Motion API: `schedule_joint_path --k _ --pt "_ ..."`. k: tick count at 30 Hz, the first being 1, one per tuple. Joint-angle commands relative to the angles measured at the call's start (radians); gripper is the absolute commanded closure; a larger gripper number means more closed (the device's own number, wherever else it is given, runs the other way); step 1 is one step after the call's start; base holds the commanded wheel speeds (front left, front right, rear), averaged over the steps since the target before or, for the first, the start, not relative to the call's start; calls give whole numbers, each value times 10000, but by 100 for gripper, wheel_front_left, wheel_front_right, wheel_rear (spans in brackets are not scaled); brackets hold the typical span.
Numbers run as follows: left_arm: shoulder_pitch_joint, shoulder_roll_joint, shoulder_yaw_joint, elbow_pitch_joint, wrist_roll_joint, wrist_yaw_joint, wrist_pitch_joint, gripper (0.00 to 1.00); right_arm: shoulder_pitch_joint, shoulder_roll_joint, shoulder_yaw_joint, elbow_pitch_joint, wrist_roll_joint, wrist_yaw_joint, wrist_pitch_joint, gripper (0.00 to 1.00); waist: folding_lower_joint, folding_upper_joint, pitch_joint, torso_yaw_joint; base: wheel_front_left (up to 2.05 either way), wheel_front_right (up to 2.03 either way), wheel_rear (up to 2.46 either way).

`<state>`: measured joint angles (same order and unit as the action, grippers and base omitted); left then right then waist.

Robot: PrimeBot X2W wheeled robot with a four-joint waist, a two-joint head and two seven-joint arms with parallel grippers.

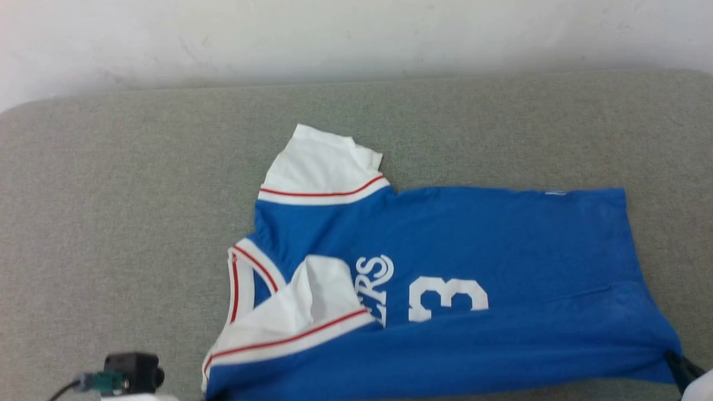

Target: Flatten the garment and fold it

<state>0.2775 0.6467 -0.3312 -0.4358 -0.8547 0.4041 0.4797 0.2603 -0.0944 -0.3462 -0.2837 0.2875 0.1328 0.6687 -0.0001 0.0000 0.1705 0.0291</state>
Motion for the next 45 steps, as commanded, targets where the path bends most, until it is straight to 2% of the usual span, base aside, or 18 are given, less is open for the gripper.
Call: schedule_joint_path --k 1,5,11,13,14,15,16,17,22,27,30,33,36,39,42,45 --pt "145 48 74 -36 -30 124 -4 100 93 -61 -42 -54 40 -21 11 100 1 0 -9 9 0 0 0" --pt "539 -213 8 -49 -203 162 -177 100 291 -62 1 7 -12 -21 -29 100 1 0 -16 38 0 0 0" --pt "210 -671 -248 799 -413 -189 -311 100 263 -34 237 405 -108 -21 -281 100 1 0 -101 109 0 0 0" --pt "16 -844 -278 1136 -458 -299 -413 87 217 -28 315 547 -126 -21 -378 100 1 0 -152 121 0 0 0" --pt "-64 -891 -316 1294 -469 -360 -424 60 204 -29 367 617 -137 -21 -421 93 1 0 -179 124 0 0 0" --pt "-137 -928 -346 1440 -477 -411 -429 51 193 -29 411 686 -138 -21 -461 65 1 0 -212 123 0 0 0" --pt "-193 -963 -369 1569 -485 -446 -436 21 185 -32 455 742 -131 -21 -505 46 1 0 -254 117 0 0 0" --pt "-232 -985 -385 1674 -481 -469 -450 0 177 -38 498 770 -100 -21 -580 0 1 0 -291 109 0 0 0" --pt "-132 -1034 -122 1620 -580 -484 -754 0 261 -212 601 561 164 -21 -807 0 1 0 -460 56 0 0 0" --pt "349 -729 779 671 -504 -323 -1539 0 157 -412 183 -547 187 -21 -1309 0 1 0 -531 -62 0 0 0" --pt "146 -660 1544 -147 217 66 -2633 0 -198 -577 12 -1452 -388 -21 -2430 0 1 0 -488 -94 0 0 0" --pt "-564 -774 1843 -742 1347 32 -4200 0 -489 -642 109 -1933 -1183 -21 -3812 0 1 0 -412 -124 0 0 0" --pt "-1146 -1152 1744 -793 2279 -105 -5740 0 -631 -324 348 -1994 -1813 -21 -4894 0 1 0 -364 -189 0 0 0" --pt "-1393 -1345 1286 -401 3108 -210 -6613 0 -603 -42 716 -1865 -2231 -21 -5546 0 1 0 -292 -283 0 0 0" --pt "-1942 -1397 986 36 3664 -185 -6771 0 -603 153 1007 -1707 -2438 -21 -5819 0 1 0 -133 -355 0 0 0" --pt "-3164 -1119 740 302 3968 -483 -6287 0 -709 256 1210 -1593 -2462 -21 -5916 0 1 0 161 -396 0 0 0"
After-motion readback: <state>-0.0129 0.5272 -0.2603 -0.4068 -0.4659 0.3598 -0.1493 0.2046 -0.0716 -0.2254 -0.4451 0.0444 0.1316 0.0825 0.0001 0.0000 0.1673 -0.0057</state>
